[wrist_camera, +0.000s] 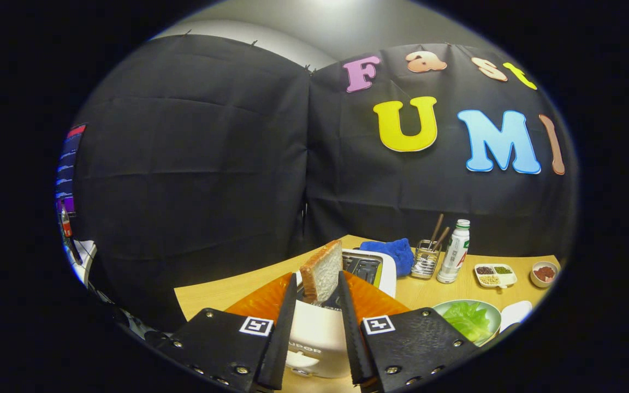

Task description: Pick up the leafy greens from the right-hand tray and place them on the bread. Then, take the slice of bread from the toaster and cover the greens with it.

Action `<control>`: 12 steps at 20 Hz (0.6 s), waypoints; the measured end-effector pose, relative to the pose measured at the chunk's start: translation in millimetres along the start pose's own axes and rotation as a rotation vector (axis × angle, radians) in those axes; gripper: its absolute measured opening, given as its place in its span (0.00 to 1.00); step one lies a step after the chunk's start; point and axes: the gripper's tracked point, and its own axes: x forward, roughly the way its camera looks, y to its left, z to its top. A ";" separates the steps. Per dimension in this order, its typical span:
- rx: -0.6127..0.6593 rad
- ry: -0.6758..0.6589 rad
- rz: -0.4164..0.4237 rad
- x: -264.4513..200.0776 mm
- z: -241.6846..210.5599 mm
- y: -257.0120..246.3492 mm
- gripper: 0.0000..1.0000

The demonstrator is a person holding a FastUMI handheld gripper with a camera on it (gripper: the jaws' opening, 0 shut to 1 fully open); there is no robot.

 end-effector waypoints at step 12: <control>0.013 0.024 -0.118 30.9 -1.7 -0.2 0.32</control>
